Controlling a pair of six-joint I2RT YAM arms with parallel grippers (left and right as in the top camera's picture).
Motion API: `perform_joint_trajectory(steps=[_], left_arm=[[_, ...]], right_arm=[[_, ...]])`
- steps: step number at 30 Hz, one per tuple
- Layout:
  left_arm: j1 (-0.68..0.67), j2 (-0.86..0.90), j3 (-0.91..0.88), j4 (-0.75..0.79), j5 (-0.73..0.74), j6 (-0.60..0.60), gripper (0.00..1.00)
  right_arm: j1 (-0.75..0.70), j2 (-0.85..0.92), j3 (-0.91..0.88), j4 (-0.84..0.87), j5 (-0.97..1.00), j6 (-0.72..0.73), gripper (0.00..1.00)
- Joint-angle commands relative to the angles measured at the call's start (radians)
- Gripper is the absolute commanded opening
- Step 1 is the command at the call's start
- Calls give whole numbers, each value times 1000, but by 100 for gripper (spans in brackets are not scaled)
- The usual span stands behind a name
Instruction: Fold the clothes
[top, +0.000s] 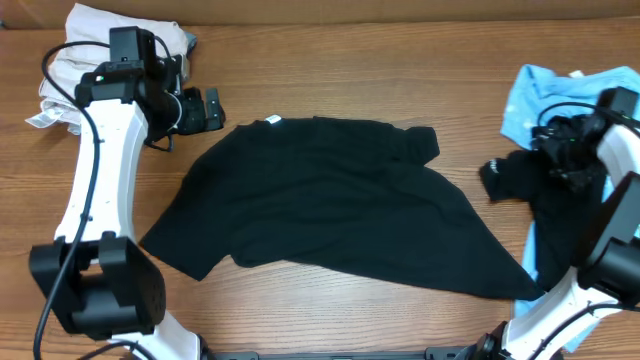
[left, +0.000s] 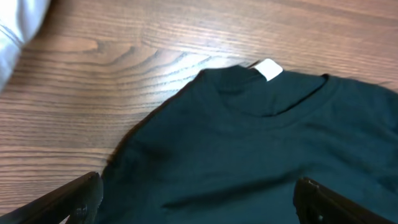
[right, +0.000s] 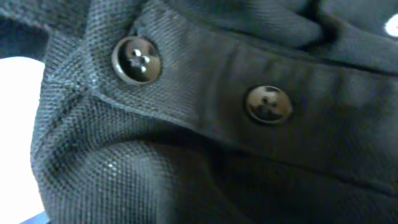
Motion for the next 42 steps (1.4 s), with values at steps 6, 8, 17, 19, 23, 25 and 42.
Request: perform_joint_trajectory(steps=[6,8,17,19,23,25,42], left_arm=[[-5,84,-2,39,-12,29,100],[-11,87,-2,55,-12,63,100],[-33,128,-2,-58,-120,129,100],[-33,148,-2,-92,-126,129,100],[-32,188,-2,-147,-130,128,98],[-33,208,-2,-187,-143,125,93],[-19,-196,-35,-452,-216,-62,98]], right_arm=[[-94,-8,248,-135,-136,-45,90],[-94,-8,372,-241,-176,-66,93],[9,-23,809,-729,-280,-193,99],[53,-39,819,-776,-279,-218,99],[135,-53,819,-803,-269,-226,94],[177,-54,819,-816,-268,-226,93],[489,-343,726,-926,-145,-163,100]])
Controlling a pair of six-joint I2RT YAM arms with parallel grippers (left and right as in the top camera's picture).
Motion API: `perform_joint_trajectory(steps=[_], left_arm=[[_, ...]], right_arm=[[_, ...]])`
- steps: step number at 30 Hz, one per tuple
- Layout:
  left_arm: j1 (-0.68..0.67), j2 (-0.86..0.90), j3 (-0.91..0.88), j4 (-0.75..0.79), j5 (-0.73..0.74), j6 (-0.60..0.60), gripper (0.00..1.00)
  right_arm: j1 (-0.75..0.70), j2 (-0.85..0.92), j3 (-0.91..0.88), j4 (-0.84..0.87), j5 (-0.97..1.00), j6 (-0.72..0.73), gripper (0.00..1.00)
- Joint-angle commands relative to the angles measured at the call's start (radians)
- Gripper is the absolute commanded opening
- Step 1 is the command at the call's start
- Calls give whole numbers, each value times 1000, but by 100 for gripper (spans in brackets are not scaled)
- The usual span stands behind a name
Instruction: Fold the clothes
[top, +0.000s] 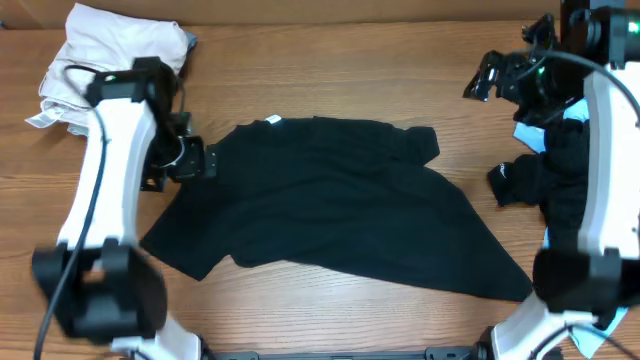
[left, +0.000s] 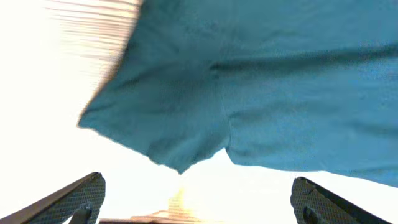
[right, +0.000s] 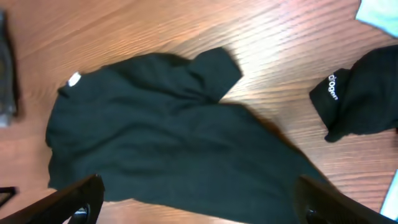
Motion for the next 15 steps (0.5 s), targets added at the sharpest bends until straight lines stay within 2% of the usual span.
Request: perform_joint_trajectory(steps=[1,6,9,15], left_arm=[[8,-159,-46,-3,-27,-87,98],[12,-329,-231,49,-45,-157,100],[61,-394,-378,161,-91,-253,100],[212,-351,-563,406,-65,-266,100]], right_arm=[[75,-181,-63,-4,49,51,100],[235,-374,-251,16,141,155,100],[335,-477,-395,50,176,211,100],[468,-584,-620,163,175,283,100]])
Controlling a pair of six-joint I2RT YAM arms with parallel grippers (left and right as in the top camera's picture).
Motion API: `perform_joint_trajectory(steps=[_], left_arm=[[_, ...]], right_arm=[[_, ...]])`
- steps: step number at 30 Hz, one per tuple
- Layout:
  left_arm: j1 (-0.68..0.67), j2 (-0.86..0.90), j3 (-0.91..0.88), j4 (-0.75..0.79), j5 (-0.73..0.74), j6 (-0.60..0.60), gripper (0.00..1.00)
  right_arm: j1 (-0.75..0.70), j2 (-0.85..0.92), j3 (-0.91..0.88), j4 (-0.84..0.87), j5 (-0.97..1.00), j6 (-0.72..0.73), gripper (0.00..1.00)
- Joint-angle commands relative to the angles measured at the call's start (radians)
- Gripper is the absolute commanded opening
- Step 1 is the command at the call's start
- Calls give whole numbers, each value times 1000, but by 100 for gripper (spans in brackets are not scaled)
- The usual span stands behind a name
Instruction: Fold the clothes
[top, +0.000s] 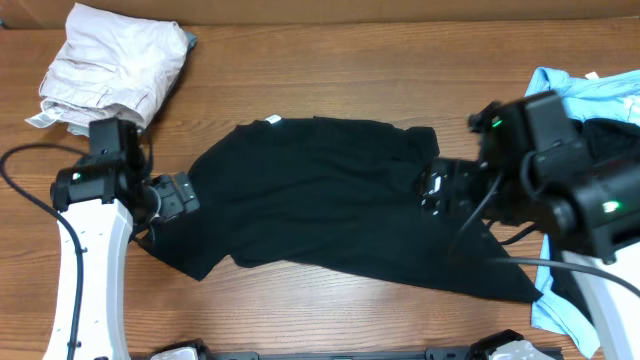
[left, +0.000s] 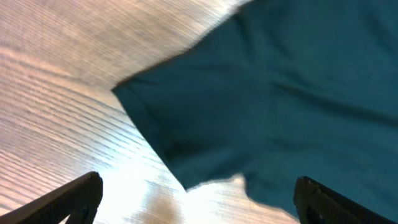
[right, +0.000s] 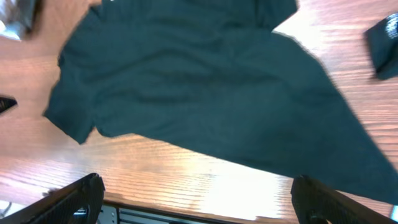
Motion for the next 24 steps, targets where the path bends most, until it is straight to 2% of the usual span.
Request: perform_joint_trajectory(steps=[1,6,11,15,20,24], left_arm=[[69,45,-65,76,-16,-46,100],[136,169,-76,146,-18,-64,99],[163,290,-76,164,-99,-64,94],[164,363,-76,171,-103,-65,86],[164,414,-78,206,-153,-65,82],[164,447,-78,234,-170,-64,72]], right_arm=[[48,-26,-84,35,28,69,100],[80,-21,-162,72,8,91,98],[84,-21,-242,89,-31,111,95],[84,-21,-309,108,-43,117,95],[84,-21,-377,158,-69,117,95],[84,-21,-422,186,-69,124,93]])
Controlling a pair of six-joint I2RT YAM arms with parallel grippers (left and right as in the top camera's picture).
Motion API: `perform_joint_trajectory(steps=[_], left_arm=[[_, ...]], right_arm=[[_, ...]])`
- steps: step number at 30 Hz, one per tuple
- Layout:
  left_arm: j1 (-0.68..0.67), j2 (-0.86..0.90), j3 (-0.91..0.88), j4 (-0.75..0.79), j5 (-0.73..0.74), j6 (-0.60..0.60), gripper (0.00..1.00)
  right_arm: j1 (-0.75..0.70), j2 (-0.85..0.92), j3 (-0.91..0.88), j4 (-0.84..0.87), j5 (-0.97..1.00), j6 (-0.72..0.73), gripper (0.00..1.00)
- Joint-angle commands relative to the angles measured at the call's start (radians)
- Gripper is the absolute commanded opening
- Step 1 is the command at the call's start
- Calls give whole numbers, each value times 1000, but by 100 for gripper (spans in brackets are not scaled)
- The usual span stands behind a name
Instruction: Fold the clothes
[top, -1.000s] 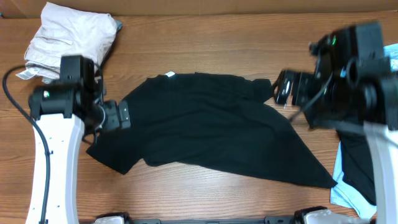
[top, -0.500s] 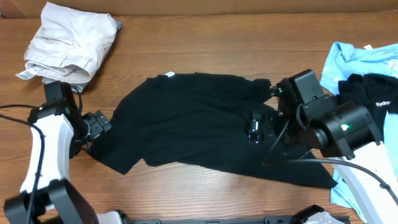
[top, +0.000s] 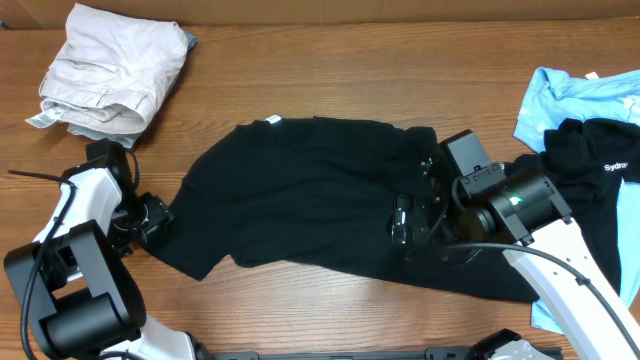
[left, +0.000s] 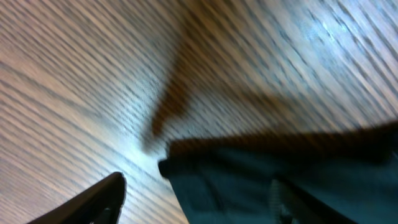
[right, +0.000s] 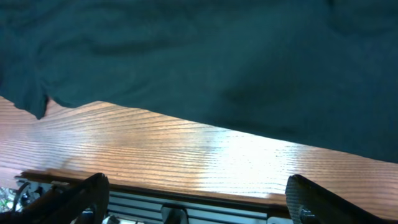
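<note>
A black T-shirt (top: 320, 200) lies spread on the wooden table, collar at the back. My left gripper (top: 150, 215) is low at the tip of the shirt's left sleeve. In the left wrist view the sleeve corner (left: 249, 183) lies between the open fingers of the left gripper (left: 196, 208), close to the wood. My right gripper (top: 405, 225) hangs open over the shirt's lower right part. The right wrist view looks down on the shirt's hem (right: 205, 68) and bare wood, and nothing sits between the fingers of the right gripper (right: 199, 208).
A pale bundled garment (top: 110, 65) sits at the back left. A light blue shirt (top: 560, 95) and a black polo (top: 595, 170) lie piled at the right. The table's front edge with a metal rail (right: 186, 211) shows below the hem.
My left gripper has moved from over the left sleeve down and outward to the sleeve's tip, near the wood. My right gripper has shifted left and toward the front, over the hem.
At first my left gripper stood open by the collar and my right was pressed close against the black polo's buttons at the right. Then the right was raised at the back right, clear of the polo. Both then came over the black T-shirt, open, and now stand at its sleeve and hem.
</note>
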Motion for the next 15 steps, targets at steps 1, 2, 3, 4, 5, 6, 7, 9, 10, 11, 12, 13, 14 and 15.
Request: perform_joint_trajectory(steps=[1,2,3,4,5,6,7,9,10,11,12,13,14,15], left_arm=[[6,37,-6,8,-54,-13,71],[6,45,-6,10,-66,-14,69],[6,54,-6,14,-73,-14,66],[6,63,-6,21,-72,-14,61],[6,73,-6,29,-68,-14,56],[5,83,-6,37,-61,-14,47],[3,94,-6,42,-58,-14,43],[0,117,-6,50,-50,-14,38],[-2,130,-6,53,-44,-14,35],[-3,142,-6,54,-44,-14,31],[-3,154,-6,54,-43,-14,25],[-3,166,-6,54,-44,-14,21],[-3,177,-6,54,-44,-14,13],[-3,190,-6,54,-43,-14,5]], right_arm=[[5,-14,-37,16,-10,18,93],[5,-14,-47,21,-10,24,92],[5,-14,-57,28,-10,25,92],[5,-14,-67,34,-9,25,92],[5,-14,-74,41,-9,25,92],[5,-14,-80,46,-9,24,92],[5,-14,-87,52,-9,24,92],[5,-14,-96,58,-8,24,92],[5,-14,-101,61,-6,24,92],[5,-14,-104,63,-6,24,92],[5,-14,-107,65,-6,25,92],[5,-14,-109,67,-6,25,92],[5,-14,-111,67,-5,28,92],[5,-14,-114,67,-2,32,92]])
